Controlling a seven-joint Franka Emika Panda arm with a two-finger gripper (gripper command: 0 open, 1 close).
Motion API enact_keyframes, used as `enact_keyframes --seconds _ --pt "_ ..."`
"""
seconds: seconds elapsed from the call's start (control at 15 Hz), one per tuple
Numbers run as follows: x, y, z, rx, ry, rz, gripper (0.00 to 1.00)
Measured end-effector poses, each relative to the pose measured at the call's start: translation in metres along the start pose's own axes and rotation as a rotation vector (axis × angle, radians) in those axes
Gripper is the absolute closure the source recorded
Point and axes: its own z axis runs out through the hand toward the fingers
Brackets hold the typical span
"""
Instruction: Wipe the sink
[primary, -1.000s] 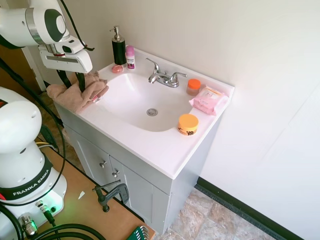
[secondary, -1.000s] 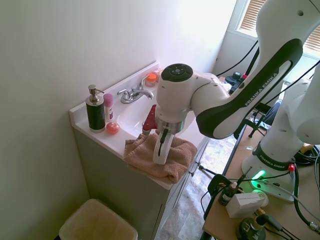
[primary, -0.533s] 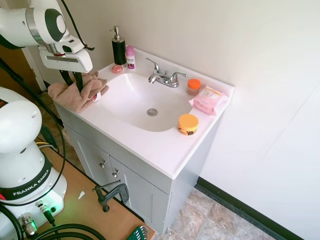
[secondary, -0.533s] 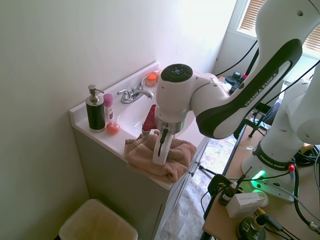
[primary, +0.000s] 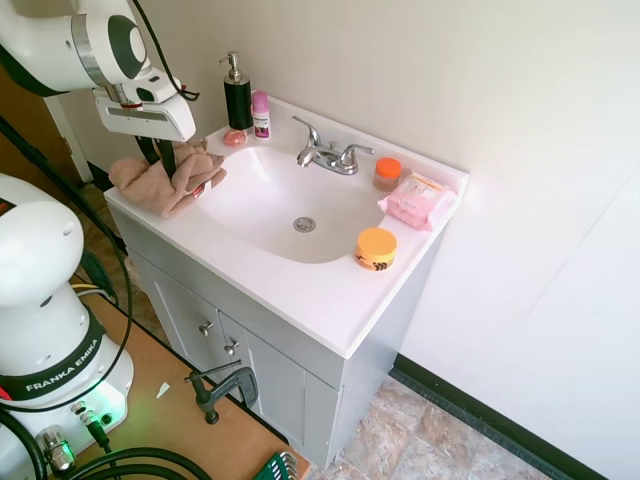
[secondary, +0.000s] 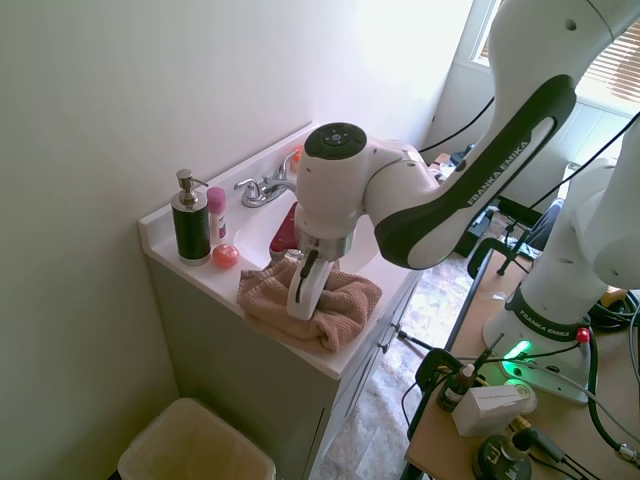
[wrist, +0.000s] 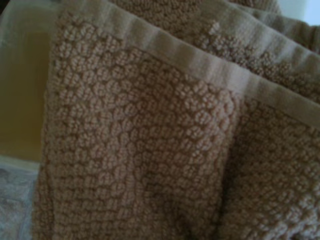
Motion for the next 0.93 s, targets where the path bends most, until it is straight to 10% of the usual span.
enact_keyframes --seconds 0.93 --pt "0.087 0.070 0.081 -0.097 0.012 0.053 1.00"
